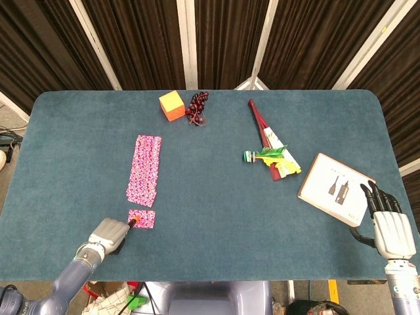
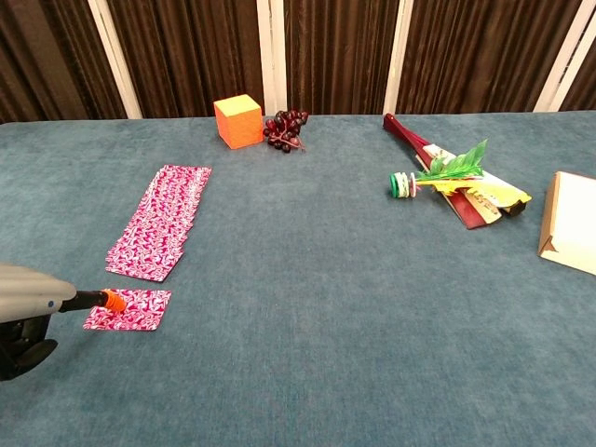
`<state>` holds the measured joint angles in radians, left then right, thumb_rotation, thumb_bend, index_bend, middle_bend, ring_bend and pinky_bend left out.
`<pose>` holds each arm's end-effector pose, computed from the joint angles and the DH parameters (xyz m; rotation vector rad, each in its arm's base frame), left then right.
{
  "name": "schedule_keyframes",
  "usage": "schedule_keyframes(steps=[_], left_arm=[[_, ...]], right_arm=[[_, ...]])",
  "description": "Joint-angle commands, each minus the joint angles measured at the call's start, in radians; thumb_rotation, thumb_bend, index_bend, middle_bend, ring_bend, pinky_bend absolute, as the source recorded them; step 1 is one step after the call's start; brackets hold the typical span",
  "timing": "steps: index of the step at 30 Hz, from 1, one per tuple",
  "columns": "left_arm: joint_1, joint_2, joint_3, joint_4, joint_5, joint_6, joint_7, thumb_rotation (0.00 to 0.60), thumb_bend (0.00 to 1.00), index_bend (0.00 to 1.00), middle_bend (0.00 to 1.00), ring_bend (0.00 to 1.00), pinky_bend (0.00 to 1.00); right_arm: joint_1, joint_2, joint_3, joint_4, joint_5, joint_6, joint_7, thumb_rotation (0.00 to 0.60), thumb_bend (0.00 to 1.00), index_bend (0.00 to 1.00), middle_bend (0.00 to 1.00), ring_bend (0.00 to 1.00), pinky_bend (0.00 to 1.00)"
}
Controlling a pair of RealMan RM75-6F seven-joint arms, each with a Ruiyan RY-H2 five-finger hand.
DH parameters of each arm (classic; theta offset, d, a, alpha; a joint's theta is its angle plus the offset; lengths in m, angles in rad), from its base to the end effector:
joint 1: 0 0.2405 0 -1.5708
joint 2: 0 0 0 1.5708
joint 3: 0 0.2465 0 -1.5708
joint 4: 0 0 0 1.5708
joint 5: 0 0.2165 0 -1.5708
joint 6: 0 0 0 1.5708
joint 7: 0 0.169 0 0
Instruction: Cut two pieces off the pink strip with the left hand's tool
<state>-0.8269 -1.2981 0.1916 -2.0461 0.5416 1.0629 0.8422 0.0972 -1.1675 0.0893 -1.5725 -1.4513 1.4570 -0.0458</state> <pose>-0.1959 0.2322 -0.0194 -2.0760 -1.0933 -0.1618 -0.3114 -0.2183 0.1427 1.3520 -0.8845 0.8748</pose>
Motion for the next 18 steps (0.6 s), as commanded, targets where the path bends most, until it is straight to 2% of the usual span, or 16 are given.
schedule_keyframes(steps=[1, 8, 11, 15, 18], left_arm=[[-0.005, 0.003, 0.007, -0.019, -0.006, 0.016, 0.015, 0.6, 0.89, 0.08, 0.93, 0.8, 0.77], [-0.011, 0.012, 0.011, -0.049, -0.01, 0.057, 0.032, 0.6, 0.89, 0.08, 0.93, 0.8, 0.77], [0.007, 0.017, 0.002, -0.052, 0.056, 0.113, 0.018, 0.6, 0.89, 0.07, 0.93, 0.8, 0.77], [0.053, 0.034, -0.011, -0.029, 0.205, 0.163, -0.061, 0.6, 0.89, 0.05, 0.93, 0.8, 0.77], [0.071, 0.036, -0.023, 0.009, 0.256, 0.176, -0.097, 0.6, 0.89, 0.03, 0.93, 0.8, 0.78]], right_arm=[[0.0, 0.0, 0.001, 0.0, 0.001, 0.0, 0.002, 0.6, 0.22, 0.01, 0.0, 0.13, 0.15], [0.0, 0.002, 0.001, 0.002, 0.006, -0.003, 0.005, 0.6, 0.22, 0.01, 0.0, 0.13, 0.15], [0.001, 0.0, 0.001, 0.002, 0.006, -0.005, 0.003, 0.6, 0.22, 0.01, 0.0, 0.13, 0.15], [0.001, -0.001, 0.0, -0.001, 0.004, -0.005, -0.003, 0.6, 0.22, 0.01, 0.0, 0.13, 0.15], [0.001, -0.001, -0.001, -0.004, 0.002, -0.004, -0.007, 0.6, 0.22, 0.01, 0.0, 0.13, 0.15]])
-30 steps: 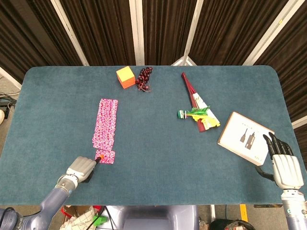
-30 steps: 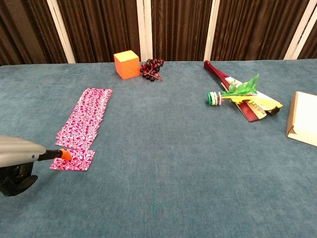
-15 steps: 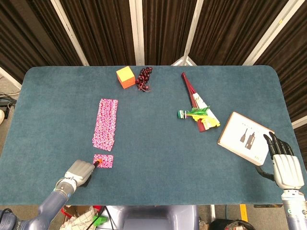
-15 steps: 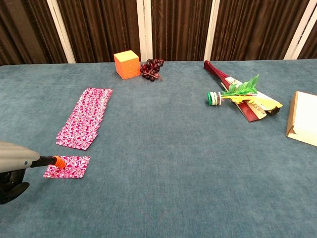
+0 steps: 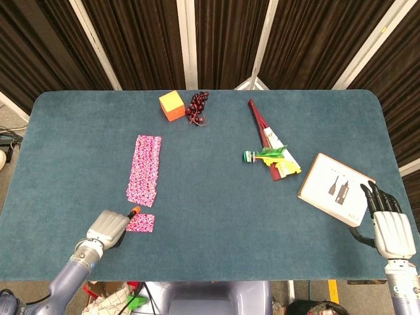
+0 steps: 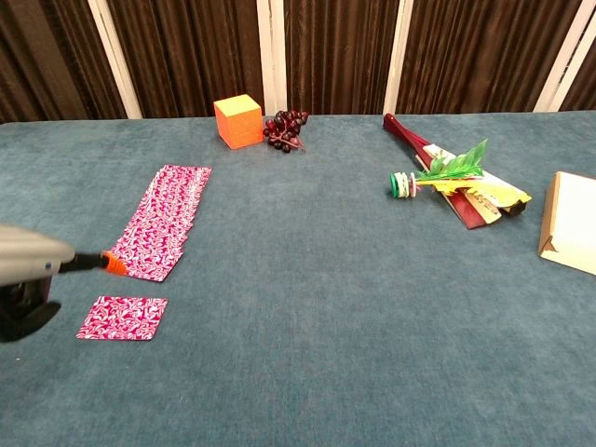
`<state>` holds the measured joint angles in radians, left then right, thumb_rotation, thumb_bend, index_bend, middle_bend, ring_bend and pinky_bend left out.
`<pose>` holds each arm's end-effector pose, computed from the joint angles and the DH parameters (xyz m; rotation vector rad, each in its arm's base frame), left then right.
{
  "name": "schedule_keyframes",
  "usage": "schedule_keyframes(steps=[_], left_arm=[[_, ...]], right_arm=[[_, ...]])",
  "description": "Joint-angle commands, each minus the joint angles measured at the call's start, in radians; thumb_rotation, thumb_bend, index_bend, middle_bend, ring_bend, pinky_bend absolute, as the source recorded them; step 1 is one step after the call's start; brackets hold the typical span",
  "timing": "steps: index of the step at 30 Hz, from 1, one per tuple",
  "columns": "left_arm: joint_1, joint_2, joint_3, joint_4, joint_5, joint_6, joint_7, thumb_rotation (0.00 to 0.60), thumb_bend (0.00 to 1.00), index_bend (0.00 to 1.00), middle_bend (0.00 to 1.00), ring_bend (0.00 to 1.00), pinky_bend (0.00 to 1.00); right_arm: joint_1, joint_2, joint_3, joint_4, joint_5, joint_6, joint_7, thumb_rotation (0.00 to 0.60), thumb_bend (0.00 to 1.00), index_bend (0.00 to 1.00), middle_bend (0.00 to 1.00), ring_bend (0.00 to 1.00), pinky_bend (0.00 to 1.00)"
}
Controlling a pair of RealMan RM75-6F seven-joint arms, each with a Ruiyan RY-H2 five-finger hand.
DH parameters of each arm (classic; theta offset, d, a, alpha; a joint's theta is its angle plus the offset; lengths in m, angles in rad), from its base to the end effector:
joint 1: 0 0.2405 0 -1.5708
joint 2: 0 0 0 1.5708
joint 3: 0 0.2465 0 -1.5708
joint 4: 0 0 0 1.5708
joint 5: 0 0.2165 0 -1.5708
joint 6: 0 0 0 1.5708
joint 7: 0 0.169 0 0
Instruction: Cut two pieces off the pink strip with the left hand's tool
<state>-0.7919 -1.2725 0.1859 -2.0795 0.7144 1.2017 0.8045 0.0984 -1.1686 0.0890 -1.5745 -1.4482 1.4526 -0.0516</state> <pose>-0.1768 0.2445 0.0034 -2.0088 -0.9743 -0.3446 -0.3114 -0.2186 0.1415 1.3540 -0.8868 0.8693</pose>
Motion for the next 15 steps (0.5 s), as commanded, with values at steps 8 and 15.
schedule_keyframes(steps=[8, 15], left_arm=[[-0.016, 0.015, -0.078, 0.158, -0.027, -0.097, -0.08, 0.6, 0.9, 0.0, 0.93, 0.82, 0.79], [-0.101, -0.009, -0.118, 0.217, -0.236, -0.173, 0.008, 0.6, 0.9, 0.0, 0.93, 0.82, 0.79]], right_arm=[[0.001, -0.001, 0.001, -0.003, 0.008, -0.005, -0.01, 0.6, 0.22, 0.01, 0.0, 0.13, 0.15], [0.001, -0.001, 0.003, -0.002, 0.016, -0.009, -0.013, 0.6, 0.22, 0.01, 0.0, 0.13, 0.15]])
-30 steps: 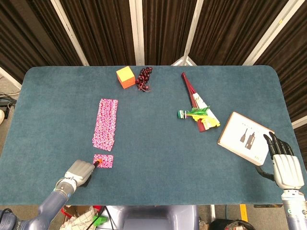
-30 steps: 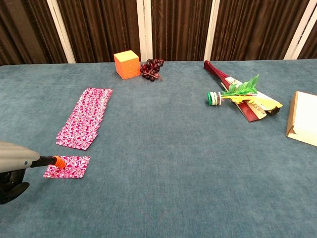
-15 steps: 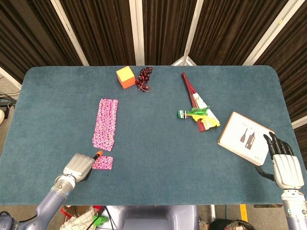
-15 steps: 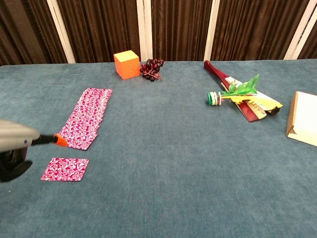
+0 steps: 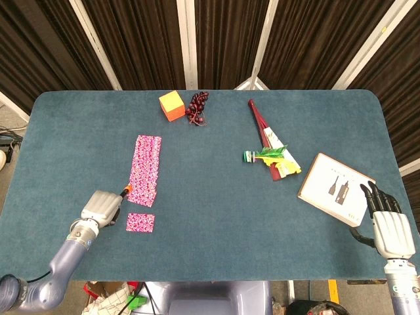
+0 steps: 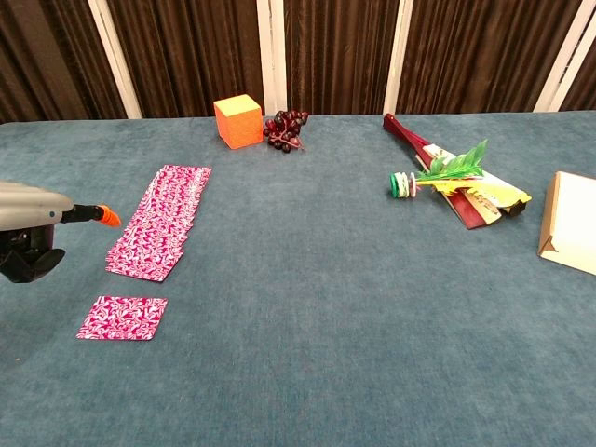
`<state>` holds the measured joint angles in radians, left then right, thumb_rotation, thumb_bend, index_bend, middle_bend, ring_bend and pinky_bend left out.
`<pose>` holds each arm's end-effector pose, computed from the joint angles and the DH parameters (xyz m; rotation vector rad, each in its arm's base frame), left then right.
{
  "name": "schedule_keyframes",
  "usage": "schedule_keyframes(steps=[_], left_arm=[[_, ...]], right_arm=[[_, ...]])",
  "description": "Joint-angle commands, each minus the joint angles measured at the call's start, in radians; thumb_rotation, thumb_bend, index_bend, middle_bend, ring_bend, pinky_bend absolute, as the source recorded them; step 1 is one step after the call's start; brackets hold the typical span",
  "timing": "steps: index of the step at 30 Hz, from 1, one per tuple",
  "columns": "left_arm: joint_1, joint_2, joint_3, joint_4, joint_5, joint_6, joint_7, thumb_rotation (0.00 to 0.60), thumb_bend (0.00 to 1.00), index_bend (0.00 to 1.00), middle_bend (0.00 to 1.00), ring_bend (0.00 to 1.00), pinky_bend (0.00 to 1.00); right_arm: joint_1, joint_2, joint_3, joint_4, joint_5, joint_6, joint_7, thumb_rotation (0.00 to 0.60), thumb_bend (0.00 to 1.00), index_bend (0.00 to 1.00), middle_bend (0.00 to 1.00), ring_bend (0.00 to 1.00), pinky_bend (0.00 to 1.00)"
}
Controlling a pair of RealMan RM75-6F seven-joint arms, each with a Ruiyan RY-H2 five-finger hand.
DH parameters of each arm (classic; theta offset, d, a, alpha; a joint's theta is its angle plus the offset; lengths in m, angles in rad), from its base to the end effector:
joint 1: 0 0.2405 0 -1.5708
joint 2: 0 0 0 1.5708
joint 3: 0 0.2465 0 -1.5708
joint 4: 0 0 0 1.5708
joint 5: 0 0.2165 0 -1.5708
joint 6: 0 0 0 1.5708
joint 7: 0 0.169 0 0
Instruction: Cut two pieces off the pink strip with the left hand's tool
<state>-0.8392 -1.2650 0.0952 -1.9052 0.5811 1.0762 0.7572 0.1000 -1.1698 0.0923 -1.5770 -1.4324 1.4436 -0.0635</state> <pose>-0.1979 0.2964 0.0085 -1.9101 -0.9925 -0.3065 -0.3131 -0.2196 0.1410 1.3478 -0.8918 0.8536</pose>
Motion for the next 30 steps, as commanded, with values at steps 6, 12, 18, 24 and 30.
schedule_keyframes(steps=[6, 12, 18, 24, 30], left_arm=[[-0.107, -0.052, -0.038, 0.067, -0.225, -0.07, 0.111, 0.6, 0.9, 0.01, 0.93, 0.82, 0.79], [-0.126, -0.099, -0.028, 0.107, -0.247, -0.087, 0.13, 0.6, 0.9, 0.01, 0.93, 0.82, 0.79], [-0.128, -0.115, -0.017, 0.091, -0.211, -0.072, 0.131, 0.6, 0.9, 0.01, 0.93, 0.82, 0.79], [-0.126, -0.118, -0.006, 0.066, -0.181, -0.056, 0.129, 0.6, 0.9, 0.01, 0.93, 0.82, 0.79], [-0.124, -0.125, 0.003, 0.059, -0.17, -0.036, 0.132, 0.6, 0.9, 0.02, 0.93, 0.82, 0.79]], right_arm=[[0.002, -0.003, 0.001, 0.004, 0.009, -0.009, -0.003, 0.6, 0.22, 0.01, 0.0, 0.13, 0.15], [0.006, -0.007, 0.001, 0.009, 0.013, -0.018, -0.005, 0.6, 0.22, 0.01, 0.0, 0.13, 0.15], [0.008, -0.01, 0.002, 0.012, 0.015, -0.02, -0.005, 0.6, 0.22, 0.01, 0.0, 0.13, 0.15], [0.007, -0.009, 0.003, 0.012, 0.012, -0.015, 0.0, 0.6, 0.22, 0.01, 0.0, 0.13, 0.15], [0.007, -0.009, 0.003, 0.011, 0.014, -0.016, 0.004, 0.6, 0.22, 0.01, 0.0, 0.13, 0.15]])
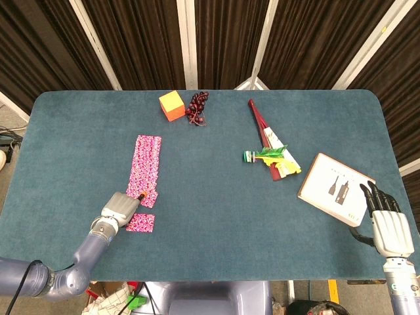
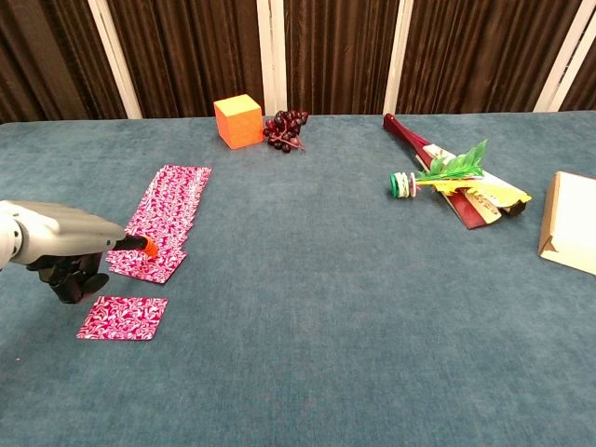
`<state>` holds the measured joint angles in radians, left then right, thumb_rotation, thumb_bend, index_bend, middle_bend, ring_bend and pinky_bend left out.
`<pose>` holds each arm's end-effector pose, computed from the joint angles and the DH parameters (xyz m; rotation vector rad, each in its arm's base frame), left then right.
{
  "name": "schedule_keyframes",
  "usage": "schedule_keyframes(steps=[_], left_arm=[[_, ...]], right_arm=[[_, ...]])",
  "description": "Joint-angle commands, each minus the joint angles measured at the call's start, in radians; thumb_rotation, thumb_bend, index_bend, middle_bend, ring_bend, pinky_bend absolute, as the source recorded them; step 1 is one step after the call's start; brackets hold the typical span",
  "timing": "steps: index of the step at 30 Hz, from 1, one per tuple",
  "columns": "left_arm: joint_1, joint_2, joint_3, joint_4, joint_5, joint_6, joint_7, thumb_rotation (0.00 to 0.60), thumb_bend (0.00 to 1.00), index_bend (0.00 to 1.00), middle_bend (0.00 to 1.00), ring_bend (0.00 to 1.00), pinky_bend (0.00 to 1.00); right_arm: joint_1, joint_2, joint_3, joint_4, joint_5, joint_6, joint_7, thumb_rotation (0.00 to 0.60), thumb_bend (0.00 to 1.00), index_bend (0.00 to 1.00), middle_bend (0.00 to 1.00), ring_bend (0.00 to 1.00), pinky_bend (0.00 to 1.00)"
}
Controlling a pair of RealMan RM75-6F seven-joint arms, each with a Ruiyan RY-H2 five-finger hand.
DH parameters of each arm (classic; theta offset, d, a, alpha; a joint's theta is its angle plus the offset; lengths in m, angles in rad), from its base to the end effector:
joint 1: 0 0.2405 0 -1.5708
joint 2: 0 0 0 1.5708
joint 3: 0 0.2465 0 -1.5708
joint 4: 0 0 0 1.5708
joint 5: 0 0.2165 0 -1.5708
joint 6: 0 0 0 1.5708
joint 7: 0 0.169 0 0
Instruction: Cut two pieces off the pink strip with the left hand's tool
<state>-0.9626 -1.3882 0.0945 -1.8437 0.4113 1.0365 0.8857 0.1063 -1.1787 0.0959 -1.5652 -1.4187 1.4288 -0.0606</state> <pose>-0.1770 0.3015 -0.0321 -2.0203 -0.9462 -0.2027 -0.3160 -0.2224 0.1385 1.3445 -0.9034 0.8455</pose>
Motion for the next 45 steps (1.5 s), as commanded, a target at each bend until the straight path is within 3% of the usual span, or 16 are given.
schedule_keyframes(steps=[1, 19, 27, 45], left_arm=[[-0.001, -0.002, 0.006, -0.004, -0.002, 0.005, 0.006, 0.6, 0.9, 0.03, 0.93, 0.82, 0.79], [-0.014, -0.006, 0.043, 0.0, -0.085, 0.026, 0.05, 0.6, 0.9, 0.09, 0.93, 0.82, 0.79], [0.026, 0.025, 0.097, -0.007, -0.046, 0.045, 0.031, 0.6, 0.9, 0.1, 0.93, 0.82, 0.79], [0.103, 0.072, 0.171, 0.105, -0.016, -0.005, -0.02, 0.6, 0.9, 0.1, 0.93, 0.82, 0.79]], right_arm=[[0.001, 0.0, 0.0, -0.001, 0.0, -0.002, 0.001, 0.6, 0.22, 0.01, 0.0, 0.13, 0.15], [-0.003, 0.005, 0.0, -0.006, -0.008, 0.01, 0.011, 0.6, 0.22, 0.01, 0.0, 0.13, 0.15], [-0.005, 0.008, 0.002, -0.01, -0.007, 0.014, 0.019, 0.6, 0.22, 0.01, 0.0, 0.13, 0.15], [-0.005, 0.014, -0.003, -0.018, -0.014, 0.012, 0.026, 0.6, 0.22, 0.01, 0.0, 0.13, 0.15]])
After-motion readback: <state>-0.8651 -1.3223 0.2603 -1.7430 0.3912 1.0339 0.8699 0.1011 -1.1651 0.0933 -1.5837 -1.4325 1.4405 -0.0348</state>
